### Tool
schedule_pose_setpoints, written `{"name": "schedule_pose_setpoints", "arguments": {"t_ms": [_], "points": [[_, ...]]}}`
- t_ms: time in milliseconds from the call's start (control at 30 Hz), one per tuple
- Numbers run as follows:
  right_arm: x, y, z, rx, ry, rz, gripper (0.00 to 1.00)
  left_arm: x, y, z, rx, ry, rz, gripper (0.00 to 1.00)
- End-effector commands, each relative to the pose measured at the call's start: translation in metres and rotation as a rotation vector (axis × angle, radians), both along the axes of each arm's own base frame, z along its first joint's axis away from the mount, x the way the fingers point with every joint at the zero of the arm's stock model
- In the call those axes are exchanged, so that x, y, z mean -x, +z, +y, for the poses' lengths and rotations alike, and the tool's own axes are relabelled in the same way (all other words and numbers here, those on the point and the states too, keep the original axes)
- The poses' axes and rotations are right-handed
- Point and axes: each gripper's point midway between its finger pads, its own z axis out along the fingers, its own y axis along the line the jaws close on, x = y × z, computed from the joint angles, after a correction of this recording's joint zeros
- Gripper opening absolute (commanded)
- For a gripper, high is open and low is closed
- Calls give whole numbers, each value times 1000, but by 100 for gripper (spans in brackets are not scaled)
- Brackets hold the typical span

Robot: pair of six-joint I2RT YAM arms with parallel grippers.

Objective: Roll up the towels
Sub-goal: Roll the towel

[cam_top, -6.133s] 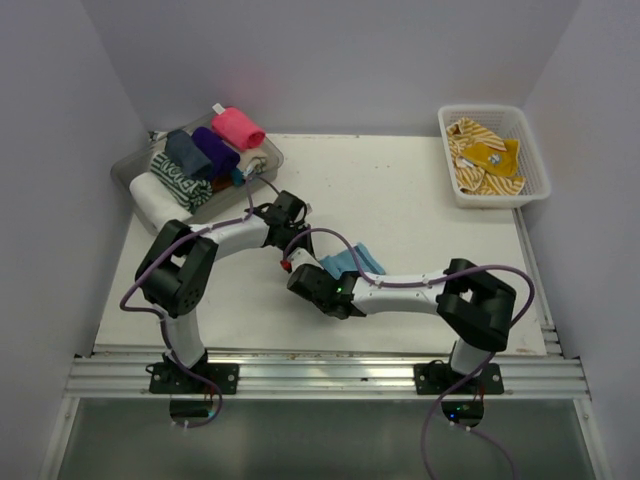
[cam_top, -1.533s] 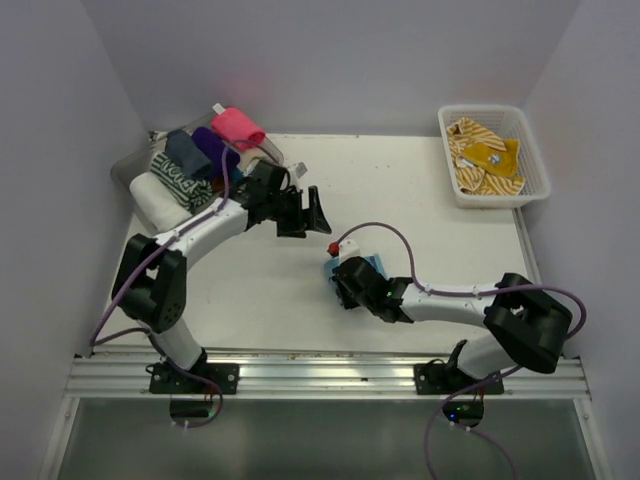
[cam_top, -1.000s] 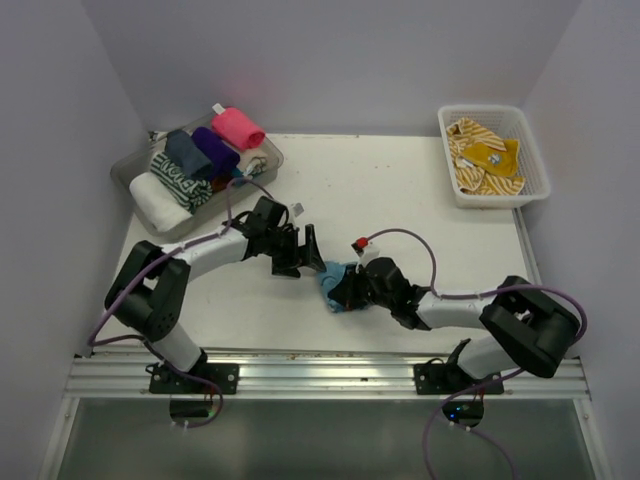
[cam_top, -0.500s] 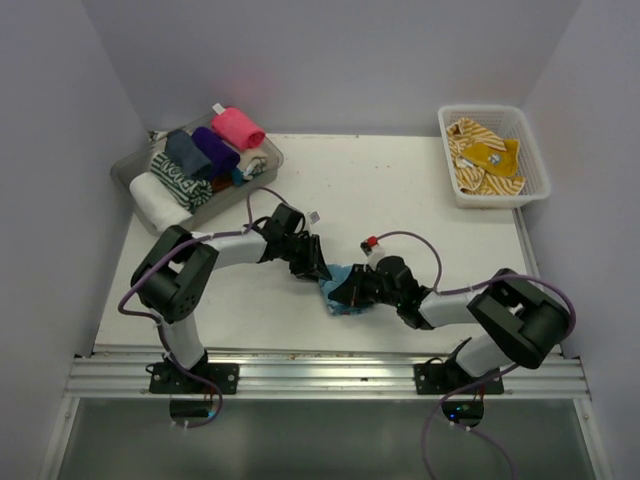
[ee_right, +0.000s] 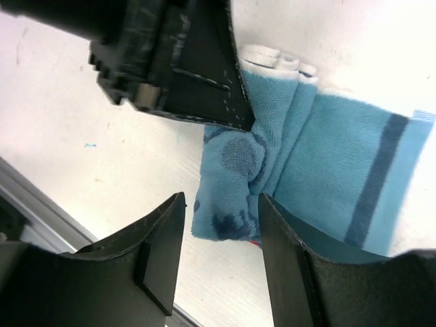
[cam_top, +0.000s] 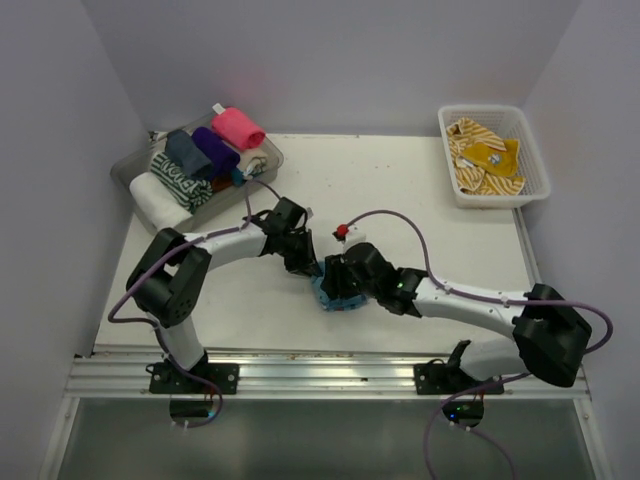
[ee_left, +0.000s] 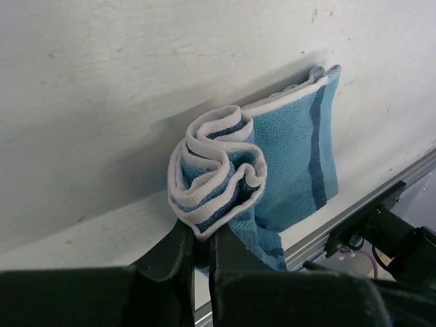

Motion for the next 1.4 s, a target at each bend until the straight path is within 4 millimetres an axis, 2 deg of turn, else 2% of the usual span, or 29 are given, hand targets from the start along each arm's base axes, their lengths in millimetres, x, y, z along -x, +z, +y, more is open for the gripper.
{"name": "schedule_pose_setpoints", "arguments": {"t_ms": [0, 33, 100, 167, 200, 233, 300, 333, 367, 533, 633, 667, 700, 800, 867, 1033, 1133, 1167, 1200, 1233, 1267, 1333, 1367], "points": [[-7, 9, -34, 341, -44, -153, 51, -3, 7, 20, -114, 70, -16, 0], [-1, 12, -26, 382, -12, -170, 52, -2, 6, 21, -118, 74, -12, 0], [-4, 21, -22, 451, -20, -239, 54, -2, 6, 21, -121, 76, -10, 0], [5, 15, -11, 513, 23, -272, 54, -2, 5, 21, -122, 79, -3, 0], [3, 20, -7, 529, 18, -302, 55, -2, 5, 21, -122, 78, -1, 0], [10, 11, 1, 564, 50, -313, 55, -1, 4, 21, -122, 80, 3, 0], [11, 11, 6, 607, 59, -352, 56, -2, 5, 20, -118, 81, 1, 0], [14, 12, 15, 609, 75, -368, 56, -2, 5, 20, -118, 81, 1, 0], [15, 5, 18, 636, 91, -374, 57, -2, 5, 20, -118, 80, 3, 0], [9, -12, 27, 675, 86, -390, 57, -3, 7, 20, -116, 80, 1, 0], [7, -23, 28, 704, 70, -382, 42, -1, 7, 20, -113, 83, 5, 0], [8, -25, 29, 704, 68, -381, 28, -1, 9, 20, -109, 87, 2, 0], [7, -28, 30, 707, 67, -376, 19, -1, 10, 21, -109, 93, 0, 0], [5, -29, 34, 698, 68, -383, 0, -1, 15, 25, -102, 109, -5, 0], [4, -28, 38, 697, 83, -393, 0, -2, 18, 32, -103, 134, -8, 0], [0, -17, 67, 610, 135, -424, 0, -2, 27, 52, -112, 201, -23, 0], [-2, -14, 80, 528, 158, -400, 0, -1, 34, 62, -107, 246, -33, 11], [-2, -13, 82, 501, 160, -389, 0, 0, 36, 64, -103, 251, -35, 27], [-2, -16, 84, 458, 176, -360, 0, 0, 38, 65, -101, 256, -40, 35], [-2, -11, 85, 410, 166, -343, 0, -2, 42, 68, -96, 267, -53, 43], [-1, -16, 83, 381, 168, -330, 0, -3, 44, 69, -99, 271, -60, 59], [0, -20, 79, 327, 170, -267, 0, -6, 48, 72, -100, 278, -71, 65], [-1, -14, 82, 273, 166, -258, 0, -7, 49, 73, -102, 280, -75, 66]]}}
